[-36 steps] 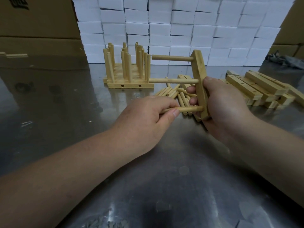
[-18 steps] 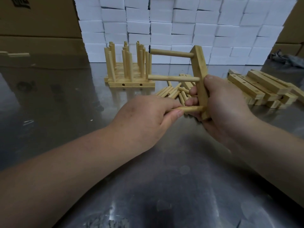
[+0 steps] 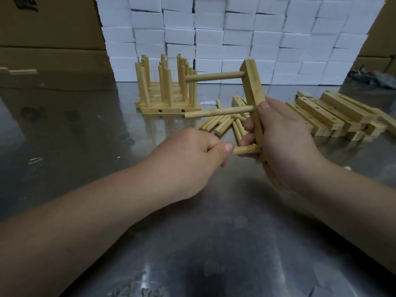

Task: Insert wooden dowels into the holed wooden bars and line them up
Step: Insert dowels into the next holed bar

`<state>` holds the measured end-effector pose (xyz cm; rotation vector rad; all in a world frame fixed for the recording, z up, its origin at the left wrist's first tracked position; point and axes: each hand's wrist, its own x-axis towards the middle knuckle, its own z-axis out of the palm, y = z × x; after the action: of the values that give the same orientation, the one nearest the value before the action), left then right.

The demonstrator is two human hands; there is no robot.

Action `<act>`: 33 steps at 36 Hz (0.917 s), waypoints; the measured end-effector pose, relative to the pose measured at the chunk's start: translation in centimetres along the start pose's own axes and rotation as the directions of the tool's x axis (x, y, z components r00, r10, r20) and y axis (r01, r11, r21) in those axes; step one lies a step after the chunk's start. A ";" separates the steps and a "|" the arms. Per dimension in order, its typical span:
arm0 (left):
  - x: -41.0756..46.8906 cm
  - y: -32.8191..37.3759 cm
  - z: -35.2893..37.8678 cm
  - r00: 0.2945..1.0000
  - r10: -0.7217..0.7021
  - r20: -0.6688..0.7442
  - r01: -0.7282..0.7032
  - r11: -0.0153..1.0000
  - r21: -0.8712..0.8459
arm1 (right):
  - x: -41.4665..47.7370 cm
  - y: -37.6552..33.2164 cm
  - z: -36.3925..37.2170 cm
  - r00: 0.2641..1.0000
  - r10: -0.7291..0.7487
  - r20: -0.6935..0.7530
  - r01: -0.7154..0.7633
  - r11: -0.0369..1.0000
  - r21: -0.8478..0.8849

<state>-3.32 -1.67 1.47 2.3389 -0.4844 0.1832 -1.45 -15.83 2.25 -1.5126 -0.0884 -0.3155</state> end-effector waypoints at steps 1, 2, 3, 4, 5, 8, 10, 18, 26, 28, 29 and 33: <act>0.0 0.0 0.0 1.000 -0.009 0.003 0.010 1.000 -0.016 | 0.0 0.0 0.0 1.000 -0.001 0.004 0.001 1.000 -0.001; 0.0 0.0 0.0 1.000 -0.015 0.004 0.015 0.999 -0.029 | 0.0 0.0 0.0 1.000 -0.005 0.005 0.005 1.000 -0.008; 0.0 0.0 0.0 1.000 -0.021 0.003 0.021 0.999 -0.038 | 0.0 -0.1 0.0 1.000 -0.007 0.006 0.007 1.000 -0.016; 0.0 0.0 0.1 1.000 -0.027 0.000 0.027 0.999 -0.043 | 0.0 -0.1 -0.1 1.000 -0.010 0.009 0.010 1.000 -0.022; 0.0 0.1 0.1 0.999 -0.032 -0.006 0.032 0.998 -0.044 | 0.0 -0.1 -0.2 1.000 -0.009 0.011 0.010 1.000 -0.020; 0.1 0.2 0.2 0.998 -0.025 -0.052 0.023 0.999 -0.030 | 0.2 -0.1 -0.4 1.000 0.015 0.020 -0.015 1.000 0.001; 0.2 0.3 0.2 0.995 -0.019 -0.102 0.016 0.999 -0.029 | 0.3 0.0 -0.4 1.000 0.024 0.020 -0.023 1.000 -0.015; 0.7 0.1 -0.2 0.983 -0.076 -0.168 0.006 0.923 -0.384 | 1.7 0.2 -1.3 0.978 0.194 -0.078 -0.194 0.981 0.005; 0.5 -0.2 0.1 0.993 -0.036 -0.109 -0.039 0.786 -0.617 | 2.0 0.1 -1.7 0.933 0.311 -0.182 -0.296 0.949 0.106; 0.4 -0.2 0.3 0.994 -0.010 -0.105 -0.053 0.813 -0.580 | 2.4 -0.1 -1.7 0.915 0.347 -0.205 -0.312 0.932 0.187; 0.4 -0.3 0.4 0.994 -0.011 -0.106 -0.048 0.840 -0.540 | 2.5 -0.2 -1.7 0.908 0.364 -0.207 -0.319 0.922 0.221; 0.3 -0.1 1.2 0.997 -0.059 -0.056 0.031 0.910 -0.413 | 2.2 -0.2 -1.6 0.905 0.399 -0.146 -0.355 0.899 0.255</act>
<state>-2.97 -2.51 0.59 1.9210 -0.3912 0.1231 0.38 -17.73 2.90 -1.2350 0.3179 -0.1318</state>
